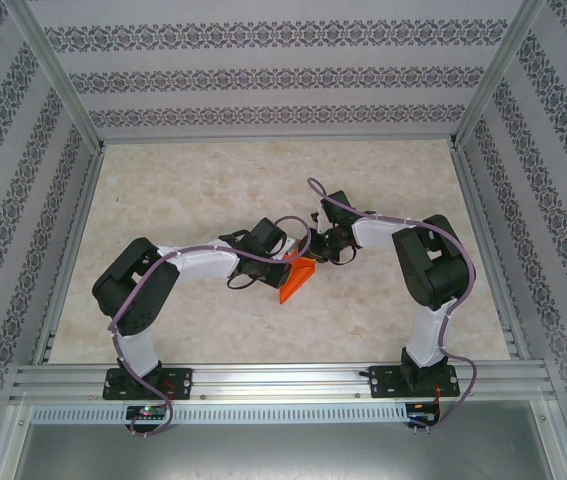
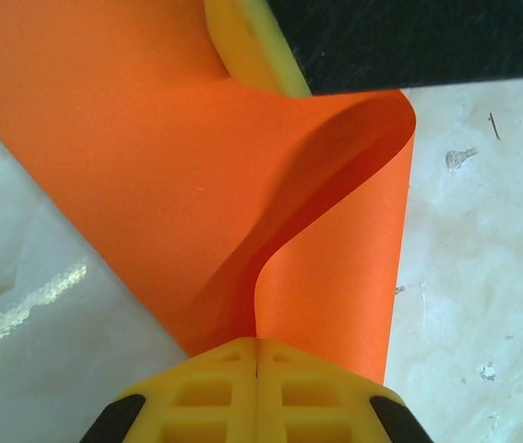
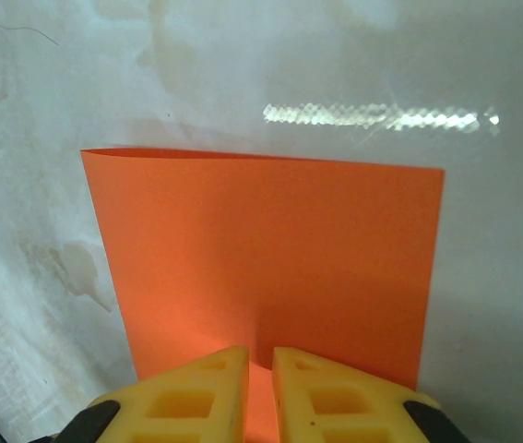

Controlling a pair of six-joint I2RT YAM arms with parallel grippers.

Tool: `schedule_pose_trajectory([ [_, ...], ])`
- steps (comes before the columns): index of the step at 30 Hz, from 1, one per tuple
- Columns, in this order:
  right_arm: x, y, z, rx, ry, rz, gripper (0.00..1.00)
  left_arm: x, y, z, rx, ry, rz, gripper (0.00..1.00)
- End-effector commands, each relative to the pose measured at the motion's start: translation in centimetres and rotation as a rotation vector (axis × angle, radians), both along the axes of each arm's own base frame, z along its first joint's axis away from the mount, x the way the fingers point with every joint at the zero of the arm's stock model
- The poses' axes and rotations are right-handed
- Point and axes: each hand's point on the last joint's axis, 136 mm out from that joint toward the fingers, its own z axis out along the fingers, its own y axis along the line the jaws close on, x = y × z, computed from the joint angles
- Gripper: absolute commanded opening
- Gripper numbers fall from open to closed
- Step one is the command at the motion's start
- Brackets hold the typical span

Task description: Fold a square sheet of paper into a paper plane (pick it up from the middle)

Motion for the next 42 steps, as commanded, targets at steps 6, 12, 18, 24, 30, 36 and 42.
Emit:
schedule_pose_trajectory([
  [6,-0.3,-0.5,-1.2,-0.031,0.011,-0.019,0.17,0.4,0.8,-1.3,0.036,0.002,0.015,0.05],
  [12,-0.2,-0.4,-1.1,-0.021,0.007,-0.028,0.18,0.1,0.9,-2.1,0.035,0.018,0.02,0.06],
  [18,0.5,-0.5,1.0,0.01,-0.036,-0.056,0.2,0.0,1.1,-2.1,0.051,0.018,0.009,0.06],
  [24,1.3,-1.4,5.9,0.072,-0.161,-0.112,0.25,-0.1,1.0,-1.8,0.041,0.018,0.0,0.06],
  [30,-0.8,-1.0,6.2,0.147,-0.147,-0.148,0.16,-0.1,0.6,-1.5,0.025,0.021,-0.014,0.06],
  [36,-2.9,1.6,4.7,0.197,-0.075,-0.126,0.12,-0.2,0.6,-1.3,0.022,0.02,-0.023,0.06],
  [42,-3.3,2.3,3.3,0.146,-0.048,-0.112,0.13,-0.2,0.3,-1.0,0.011,0.017,-0.029,0.06],
])
